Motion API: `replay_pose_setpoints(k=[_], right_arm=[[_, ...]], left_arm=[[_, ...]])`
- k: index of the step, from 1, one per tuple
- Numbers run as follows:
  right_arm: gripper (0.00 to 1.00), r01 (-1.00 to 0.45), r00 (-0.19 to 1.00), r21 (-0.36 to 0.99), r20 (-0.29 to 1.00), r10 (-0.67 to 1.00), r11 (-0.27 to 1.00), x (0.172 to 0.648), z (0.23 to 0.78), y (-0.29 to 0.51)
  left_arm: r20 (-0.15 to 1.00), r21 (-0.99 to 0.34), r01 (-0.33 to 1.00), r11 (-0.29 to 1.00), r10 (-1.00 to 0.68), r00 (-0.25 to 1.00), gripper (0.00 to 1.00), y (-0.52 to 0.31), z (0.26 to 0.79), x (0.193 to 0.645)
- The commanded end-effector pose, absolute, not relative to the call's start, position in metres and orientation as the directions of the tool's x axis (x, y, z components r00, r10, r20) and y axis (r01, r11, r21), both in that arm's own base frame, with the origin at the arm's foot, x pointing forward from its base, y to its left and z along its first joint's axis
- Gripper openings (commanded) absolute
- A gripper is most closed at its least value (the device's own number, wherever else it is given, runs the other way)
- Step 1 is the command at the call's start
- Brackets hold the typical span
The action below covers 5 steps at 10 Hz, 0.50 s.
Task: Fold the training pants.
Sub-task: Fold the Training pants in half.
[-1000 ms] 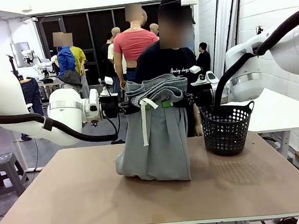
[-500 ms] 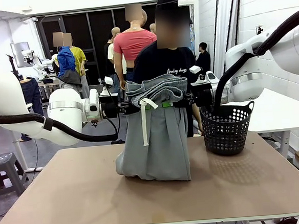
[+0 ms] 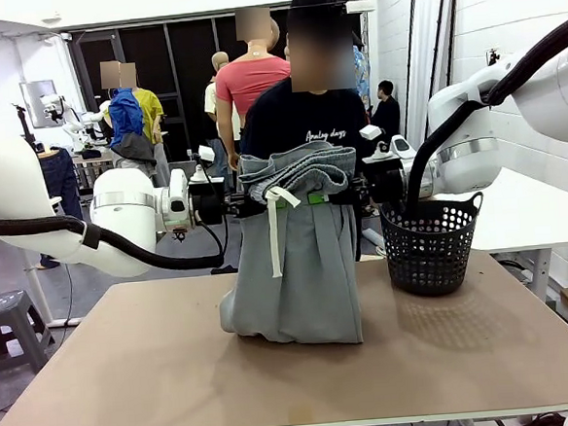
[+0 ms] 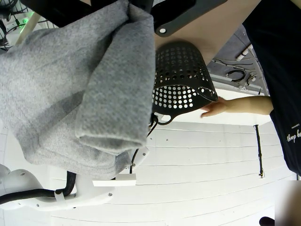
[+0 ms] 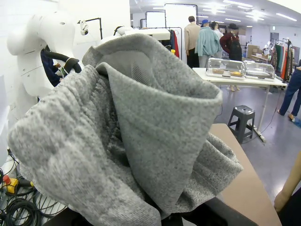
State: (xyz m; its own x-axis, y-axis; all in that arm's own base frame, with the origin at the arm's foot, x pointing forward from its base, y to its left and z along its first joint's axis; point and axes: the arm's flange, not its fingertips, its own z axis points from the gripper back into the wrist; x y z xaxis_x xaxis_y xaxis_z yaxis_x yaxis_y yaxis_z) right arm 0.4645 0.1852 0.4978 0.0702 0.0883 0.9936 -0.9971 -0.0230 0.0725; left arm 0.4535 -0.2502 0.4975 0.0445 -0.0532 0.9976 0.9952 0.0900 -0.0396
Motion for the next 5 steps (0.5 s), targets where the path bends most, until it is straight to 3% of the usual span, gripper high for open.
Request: replay_pose_setpoints(k=[1,5], right_arm=[[0.0,-0.994,0.09,0.094,0.993,0.078,-0.05,0.46,0.498,0.192],[0.0,-0.977,0.188,0.197,0.976,0.113,-0.084,0.446,0.494,0.203]], left_arm=[[0.997,-0.037,0.996,0.085,-0.059,0.042,0.0,-0.245,0.502,0.447],[0.992,-0.111,0.988,0.104,-0.04,0.116,0.0,-0.22,0.504,0.407]])
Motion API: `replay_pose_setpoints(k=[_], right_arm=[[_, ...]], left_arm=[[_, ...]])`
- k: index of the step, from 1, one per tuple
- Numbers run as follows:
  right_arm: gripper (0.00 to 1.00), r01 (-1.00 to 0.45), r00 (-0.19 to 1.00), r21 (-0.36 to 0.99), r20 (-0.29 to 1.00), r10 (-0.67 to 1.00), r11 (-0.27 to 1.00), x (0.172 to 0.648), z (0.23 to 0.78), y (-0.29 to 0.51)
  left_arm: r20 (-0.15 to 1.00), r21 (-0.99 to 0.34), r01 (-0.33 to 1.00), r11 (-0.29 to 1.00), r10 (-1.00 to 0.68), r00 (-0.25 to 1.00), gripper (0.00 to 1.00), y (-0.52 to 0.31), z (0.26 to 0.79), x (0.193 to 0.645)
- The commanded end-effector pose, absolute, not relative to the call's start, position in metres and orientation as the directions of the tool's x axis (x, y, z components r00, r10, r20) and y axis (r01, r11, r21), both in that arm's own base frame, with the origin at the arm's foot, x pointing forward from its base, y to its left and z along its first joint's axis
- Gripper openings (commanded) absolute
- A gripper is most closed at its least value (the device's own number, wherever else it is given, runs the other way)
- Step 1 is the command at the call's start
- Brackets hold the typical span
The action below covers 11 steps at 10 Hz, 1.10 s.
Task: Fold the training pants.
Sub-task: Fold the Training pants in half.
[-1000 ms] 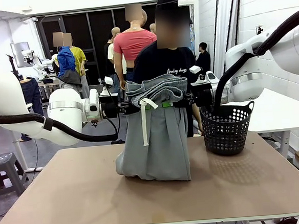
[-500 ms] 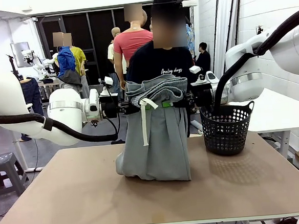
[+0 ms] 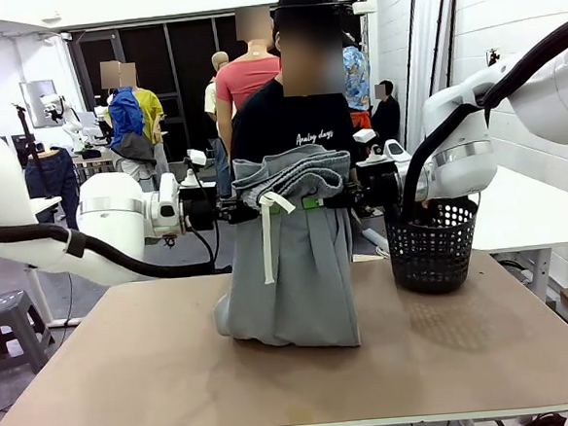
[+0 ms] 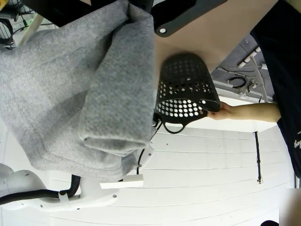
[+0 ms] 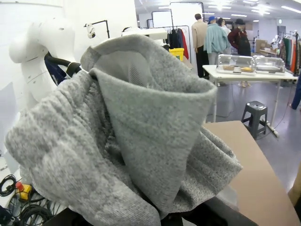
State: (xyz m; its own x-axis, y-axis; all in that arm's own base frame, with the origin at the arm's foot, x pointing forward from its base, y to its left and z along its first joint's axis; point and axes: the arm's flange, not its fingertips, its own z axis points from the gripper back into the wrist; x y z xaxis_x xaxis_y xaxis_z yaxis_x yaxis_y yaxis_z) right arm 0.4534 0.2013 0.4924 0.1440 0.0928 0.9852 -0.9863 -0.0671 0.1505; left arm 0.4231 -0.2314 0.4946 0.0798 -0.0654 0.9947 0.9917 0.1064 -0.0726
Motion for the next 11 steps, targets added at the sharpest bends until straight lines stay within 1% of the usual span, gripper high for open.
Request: replay_pose_setpoints(k=[1,4,5,7,9,11], right_arm=[[0.0,-0.972,0.202,0.214,0.971,0.127,-0.092,0.44,0.491,0.208],[0.0,-0.966,0.215,0.231,0.967,0.137,-0.115,0.43,0.485,0.216],[0.0,-0.968,0.212,0.228,0.967,0.141,-0.105,0.436,0.488,0.218],[0.0,-0.98,0.16,0.177,0.973,0.164,-0.09,0.463,0.51,0.224],[0.0,-0.991,0.09,0.105,0.981,0.173,-0.078,0.493,0.545,0.226],[0.0,-0.997,-0.026,-0.014,0.987,0.159,-0.078,0.526,0.599,0.229]], left_arm=[[0.99,-0.128,0.985,0.116,-0.036,0.133,0.0,-0.216,0.497,0.397],[0.988,-0.155,0.977,0.144,0.004,0.156,0.0,-0.209,0.483,0.383],[0.987,-0.156,0.975,0.159,-0.002,0.158,0.0,-0.209,0.483,0.392],[0.992,-0.122,0.974,0.19,-0.015,0.127,0.0,-0.214,0.499,0.434],[0.996,-0.075,0.973,0.22,-0.037,0.086,0.0,-0.222,0.524,0.476],[0.998,0.052,0.968,0.245,-0.046,-0.042,0.0,-0.233,0.579,0.509]])
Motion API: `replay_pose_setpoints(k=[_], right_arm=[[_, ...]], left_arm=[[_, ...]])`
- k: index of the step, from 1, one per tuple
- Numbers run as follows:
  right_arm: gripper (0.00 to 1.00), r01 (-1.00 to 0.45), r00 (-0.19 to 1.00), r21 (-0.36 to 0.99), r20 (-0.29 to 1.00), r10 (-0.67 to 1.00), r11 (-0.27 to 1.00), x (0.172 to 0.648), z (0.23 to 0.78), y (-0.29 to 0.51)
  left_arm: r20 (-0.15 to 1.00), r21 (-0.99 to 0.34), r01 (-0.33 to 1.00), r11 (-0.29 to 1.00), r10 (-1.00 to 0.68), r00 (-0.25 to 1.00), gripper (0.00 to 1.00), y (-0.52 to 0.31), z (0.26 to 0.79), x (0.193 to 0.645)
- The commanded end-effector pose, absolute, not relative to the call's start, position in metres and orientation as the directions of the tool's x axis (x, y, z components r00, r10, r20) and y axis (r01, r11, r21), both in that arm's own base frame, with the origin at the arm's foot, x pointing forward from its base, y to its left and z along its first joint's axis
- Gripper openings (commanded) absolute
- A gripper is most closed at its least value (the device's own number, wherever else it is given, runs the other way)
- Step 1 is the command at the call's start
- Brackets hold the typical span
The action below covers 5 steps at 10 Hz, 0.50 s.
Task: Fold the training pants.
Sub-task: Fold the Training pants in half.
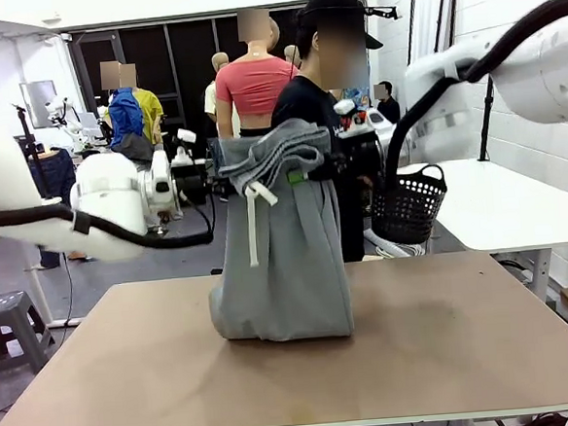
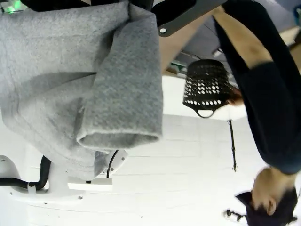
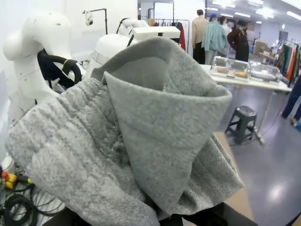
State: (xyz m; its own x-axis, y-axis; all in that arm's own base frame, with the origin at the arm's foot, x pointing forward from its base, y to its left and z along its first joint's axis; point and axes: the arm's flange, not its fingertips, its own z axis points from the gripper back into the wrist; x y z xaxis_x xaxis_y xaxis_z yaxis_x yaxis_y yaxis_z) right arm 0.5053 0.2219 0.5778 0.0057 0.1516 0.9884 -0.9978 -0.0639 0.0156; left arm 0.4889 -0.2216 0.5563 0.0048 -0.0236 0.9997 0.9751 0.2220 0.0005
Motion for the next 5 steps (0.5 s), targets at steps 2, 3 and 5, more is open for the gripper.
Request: replay_pose_setpoints(k=[2,3,5], right_arm=[[0.0,-0.994,-0.102,-0.095,0.982,0.161,-0.049,0.551,0.647,0.233],[0.0,-0.995,-0.097,-0.093,0.979,0.177,-0.032,0.555,0.662,0.232],[0.0,-0.995,-0.093,-0.087,0.986,0.14,-0.05,0.533,0.636,0.222]], left_arm=[[0.988,0.157,0.942,0.297,-0.051,-0.149,0.0,-0.238,0.635,0.529],[0.986,0.167,0.929,0.33,-0.053,-0.159,0.0,-0.239,0.652,0.528],[0.993,0.121,0.956,0.267,-0.035,-0.116,0.0,-0.227,0.618,0.516]])
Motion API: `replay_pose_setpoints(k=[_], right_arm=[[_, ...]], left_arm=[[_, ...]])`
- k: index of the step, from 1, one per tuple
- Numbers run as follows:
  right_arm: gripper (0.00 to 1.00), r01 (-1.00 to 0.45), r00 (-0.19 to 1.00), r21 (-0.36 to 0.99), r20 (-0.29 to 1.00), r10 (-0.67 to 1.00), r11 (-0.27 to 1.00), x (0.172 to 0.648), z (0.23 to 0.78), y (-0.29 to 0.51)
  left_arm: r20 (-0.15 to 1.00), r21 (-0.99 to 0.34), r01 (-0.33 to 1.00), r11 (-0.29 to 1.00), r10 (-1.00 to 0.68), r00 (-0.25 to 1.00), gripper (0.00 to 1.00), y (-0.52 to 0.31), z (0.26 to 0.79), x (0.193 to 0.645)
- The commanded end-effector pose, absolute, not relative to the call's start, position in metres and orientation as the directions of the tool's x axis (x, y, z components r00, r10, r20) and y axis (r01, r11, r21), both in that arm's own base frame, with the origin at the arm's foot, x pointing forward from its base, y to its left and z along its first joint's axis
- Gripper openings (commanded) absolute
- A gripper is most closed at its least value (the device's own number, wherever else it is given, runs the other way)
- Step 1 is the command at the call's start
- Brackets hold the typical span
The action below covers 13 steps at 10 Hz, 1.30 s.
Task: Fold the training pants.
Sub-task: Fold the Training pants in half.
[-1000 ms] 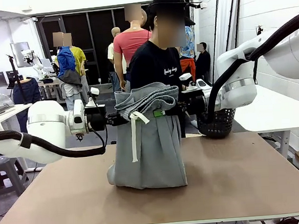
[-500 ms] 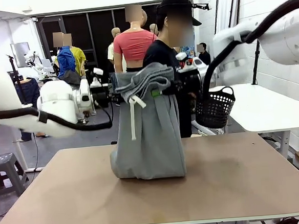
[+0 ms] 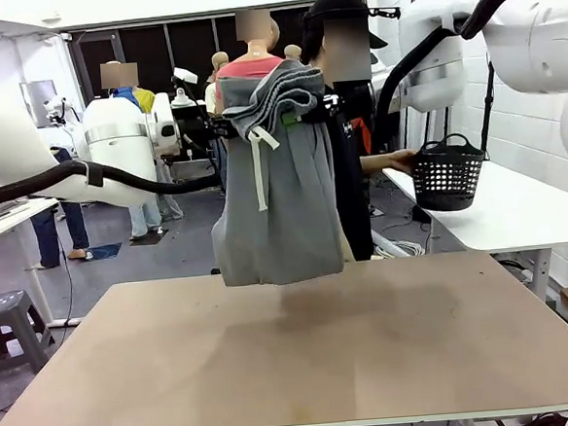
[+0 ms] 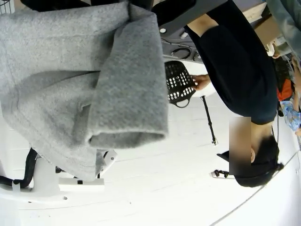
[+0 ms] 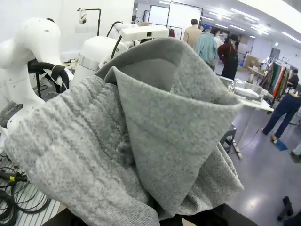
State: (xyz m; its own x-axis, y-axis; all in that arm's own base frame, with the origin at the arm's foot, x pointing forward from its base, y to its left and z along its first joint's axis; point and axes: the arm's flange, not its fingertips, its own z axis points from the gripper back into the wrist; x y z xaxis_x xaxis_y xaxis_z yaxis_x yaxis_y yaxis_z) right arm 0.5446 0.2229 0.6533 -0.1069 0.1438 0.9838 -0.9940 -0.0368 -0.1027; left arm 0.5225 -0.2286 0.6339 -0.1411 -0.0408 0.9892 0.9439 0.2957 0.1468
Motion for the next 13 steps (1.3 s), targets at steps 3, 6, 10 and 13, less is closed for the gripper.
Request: replay_pose_setpoints(k=[3,6,10,13], right_arm=[[0.0,-0.995,-0.093,-0.087,0.986,0.14,-0.05,0.533,0.636,0.222],[0.0,-0.999,0.027,0.03,0.993,0.117,-0.028,0.58,0.614,0.225],[0.0,-0.989,0.114,0.12,0.991,0.072,-0.081,0.643,0.616,0.227],[0.0,-0.993,0.093,0.1,0.991,0.092,-0.065,0.657,0.609,0.231]], left_arm=[[0.993,0.121,0.956,0.267,-0.035,-0.116,0.0,-0.227,0.618,0.516],[0.997,0.08,0.952,0.295,-0.042,-0.07,0.0,-0.225,0.602,0.547],[0.998,0.037,0.96,0.279,-0.059,-0.021,0.0,-0.221,0.605,0.624],[0.995,0.089,0.951,0.295,-0.065,-0.073,0.0,-0.219,0.594,0.642]])
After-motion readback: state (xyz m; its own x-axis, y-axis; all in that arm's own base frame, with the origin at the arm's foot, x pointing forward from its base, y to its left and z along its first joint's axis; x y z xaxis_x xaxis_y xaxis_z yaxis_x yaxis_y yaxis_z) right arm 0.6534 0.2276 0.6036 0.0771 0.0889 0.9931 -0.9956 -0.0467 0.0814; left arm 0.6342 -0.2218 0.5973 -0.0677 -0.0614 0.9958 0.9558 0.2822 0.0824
